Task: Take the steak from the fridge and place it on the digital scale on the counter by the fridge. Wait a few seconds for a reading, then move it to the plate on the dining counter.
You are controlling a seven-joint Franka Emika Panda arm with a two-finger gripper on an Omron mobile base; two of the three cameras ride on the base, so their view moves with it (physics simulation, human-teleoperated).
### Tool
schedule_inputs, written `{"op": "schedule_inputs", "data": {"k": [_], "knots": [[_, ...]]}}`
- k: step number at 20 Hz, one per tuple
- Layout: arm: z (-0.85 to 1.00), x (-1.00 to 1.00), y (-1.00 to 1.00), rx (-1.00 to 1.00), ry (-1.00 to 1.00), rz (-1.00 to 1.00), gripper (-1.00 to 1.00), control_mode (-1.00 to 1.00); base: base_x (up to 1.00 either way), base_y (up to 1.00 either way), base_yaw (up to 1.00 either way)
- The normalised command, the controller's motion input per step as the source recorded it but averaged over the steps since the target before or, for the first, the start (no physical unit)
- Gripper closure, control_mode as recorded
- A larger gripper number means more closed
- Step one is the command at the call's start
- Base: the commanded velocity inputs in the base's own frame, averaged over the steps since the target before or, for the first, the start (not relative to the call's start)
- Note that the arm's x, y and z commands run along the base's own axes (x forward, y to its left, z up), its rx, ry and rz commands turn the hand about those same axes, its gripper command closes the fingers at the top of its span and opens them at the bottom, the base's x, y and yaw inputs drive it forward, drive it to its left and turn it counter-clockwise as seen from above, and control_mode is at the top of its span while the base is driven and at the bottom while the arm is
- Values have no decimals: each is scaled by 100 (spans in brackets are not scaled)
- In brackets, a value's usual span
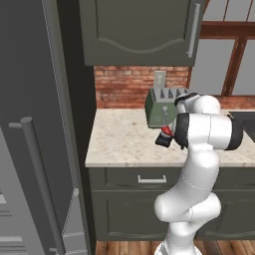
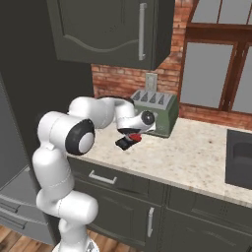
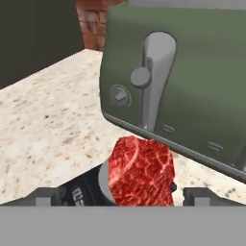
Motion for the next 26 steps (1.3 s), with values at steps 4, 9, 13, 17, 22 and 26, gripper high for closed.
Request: {"op": "schedule_inputs", "data": {"k": [4, 9, 13, 17, 22, 26], "knots": [[66, -49, 2, 0, -4, -1, -100, -100, 0, 0, 0], [53, -54, 6, -2, 1, 0, -100, -100, 0, 0, 0], [51, -41, 3, -4, 7, 0, -100, -100, 0, 0, 0], [31, -32, 1, -5, 8, 0, -100, -100, 0, 0, 0], [6, -24, 5, -8, 8, 0, -100, -100, 0, 0, 0], [0, -12, 0, -8, 8, 0, -100, -100, 0, 0, 0]]}}
